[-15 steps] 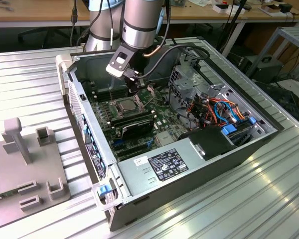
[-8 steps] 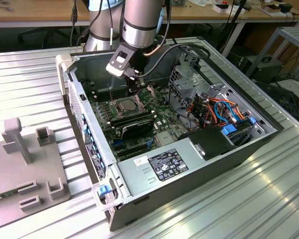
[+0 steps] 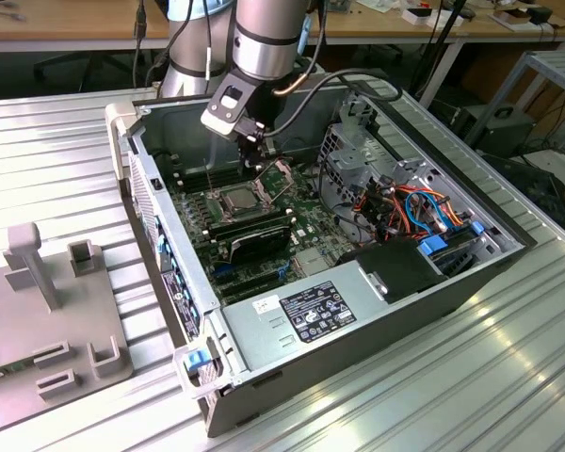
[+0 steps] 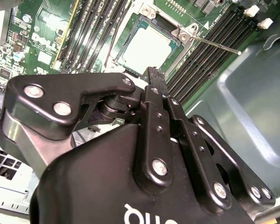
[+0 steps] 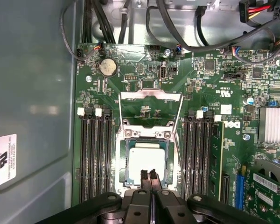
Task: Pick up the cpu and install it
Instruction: 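Close the cpu cover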
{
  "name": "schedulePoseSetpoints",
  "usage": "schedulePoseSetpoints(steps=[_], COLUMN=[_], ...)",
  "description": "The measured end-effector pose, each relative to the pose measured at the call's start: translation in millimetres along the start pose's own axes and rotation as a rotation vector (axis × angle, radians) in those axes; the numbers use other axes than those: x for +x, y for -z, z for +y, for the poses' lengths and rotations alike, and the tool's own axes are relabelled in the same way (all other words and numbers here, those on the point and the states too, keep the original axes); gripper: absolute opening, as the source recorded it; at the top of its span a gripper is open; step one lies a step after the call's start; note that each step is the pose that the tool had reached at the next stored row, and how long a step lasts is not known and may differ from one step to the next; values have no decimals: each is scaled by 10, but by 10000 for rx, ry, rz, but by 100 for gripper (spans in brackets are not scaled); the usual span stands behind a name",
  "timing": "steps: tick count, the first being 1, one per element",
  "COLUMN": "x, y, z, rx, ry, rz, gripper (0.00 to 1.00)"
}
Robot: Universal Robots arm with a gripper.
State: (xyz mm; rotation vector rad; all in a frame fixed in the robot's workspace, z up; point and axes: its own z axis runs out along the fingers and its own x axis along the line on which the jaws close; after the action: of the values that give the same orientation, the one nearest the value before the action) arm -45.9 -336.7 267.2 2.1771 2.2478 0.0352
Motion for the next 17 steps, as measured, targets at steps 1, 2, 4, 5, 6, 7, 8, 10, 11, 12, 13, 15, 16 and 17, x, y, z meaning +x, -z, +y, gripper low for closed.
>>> schedulePoseSetpoints(steps=[1,2,4,5,6,7,8,10,11,12,13,15,16,17], x=[0,0,0,0,0,0,0,-1,-1,-1,-2,-2,-3,-4], y=[8,14,14,16,16,17,17,18,17,17,17,16,15,15], z=[0,0,1,1,0,0,3,15,26,34,44,76,89,118], rx=[0,-1,-3,-1,0,-1,0,1,1,1,0,1,0,0], ry=[0,0,0,0,0,1,2,2,1,0,0,1,0,0], rz=[0,0,3,1,0,1,0,-3,-1,-1,-1,-1,0,-1], gripper=[11,11,11,11,11,11,11,11,11,11,11,11,11,11])
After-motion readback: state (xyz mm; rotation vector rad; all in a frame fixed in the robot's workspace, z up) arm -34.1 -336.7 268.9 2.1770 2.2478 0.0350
